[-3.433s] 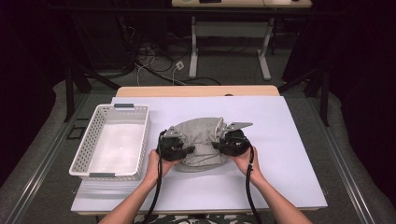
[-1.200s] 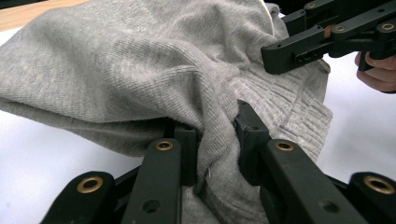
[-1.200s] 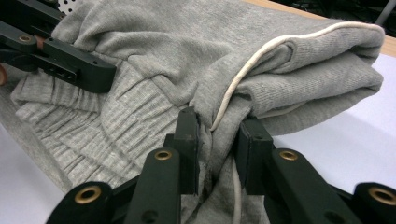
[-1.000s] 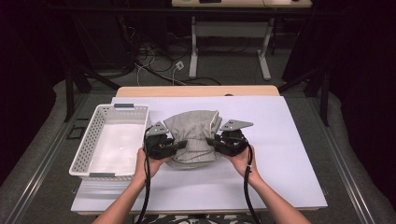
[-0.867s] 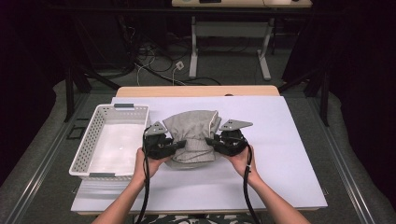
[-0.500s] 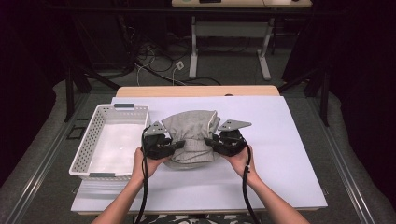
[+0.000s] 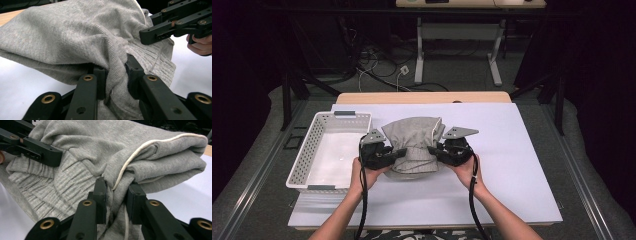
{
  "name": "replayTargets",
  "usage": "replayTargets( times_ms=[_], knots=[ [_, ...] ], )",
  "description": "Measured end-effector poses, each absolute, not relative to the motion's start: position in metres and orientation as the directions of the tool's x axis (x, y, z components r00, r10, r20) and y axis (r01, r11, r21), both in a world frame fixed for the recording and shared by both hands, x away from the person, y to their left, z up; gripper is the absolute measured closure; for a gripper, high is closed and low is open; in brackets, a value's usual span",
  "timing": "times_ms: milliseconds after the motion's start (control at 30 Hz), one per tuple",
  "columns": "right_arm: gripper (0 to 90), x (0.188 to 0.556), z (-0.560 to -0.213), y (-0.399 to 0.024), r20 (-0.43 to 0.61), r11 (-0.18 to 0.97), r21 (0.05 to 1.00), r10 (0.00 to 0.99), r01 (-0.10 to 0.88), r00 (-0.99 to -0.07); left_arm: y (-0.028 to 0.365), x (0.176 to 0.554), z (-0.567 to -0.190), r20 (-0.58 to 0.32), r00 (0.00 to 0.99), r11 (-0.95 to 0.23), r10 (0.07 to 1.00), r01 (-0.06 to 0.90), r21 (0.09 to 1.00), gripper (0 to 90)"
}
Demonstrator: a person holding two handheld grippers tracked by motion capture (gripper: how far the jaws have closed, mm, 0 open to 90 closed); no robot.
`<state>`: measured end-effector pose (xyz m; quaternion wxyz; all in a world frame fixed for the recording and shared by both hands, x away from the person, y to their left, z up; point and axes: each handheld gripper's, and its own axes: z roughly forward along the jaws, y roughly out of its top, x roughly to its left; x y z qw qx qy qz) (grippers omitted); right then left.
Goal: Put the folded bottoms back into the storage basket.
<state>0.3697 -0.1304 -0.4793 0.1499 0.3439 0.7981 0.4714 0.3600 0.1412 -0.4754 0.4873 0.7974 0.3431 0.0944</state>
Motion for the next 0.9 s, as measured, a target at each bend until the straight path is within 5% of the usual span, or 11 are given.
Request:
replayTargets(
  times_ms=[900],
  knots=[
    [73.0,0.376,-0.474,-0.114,0.088,0.311,0.864,0.68,0.395,-0.728,0.157,0.361,-0.465,-0.171,0.735,-0.283,0.656,0.45,0.847,75.4]
  ],
)
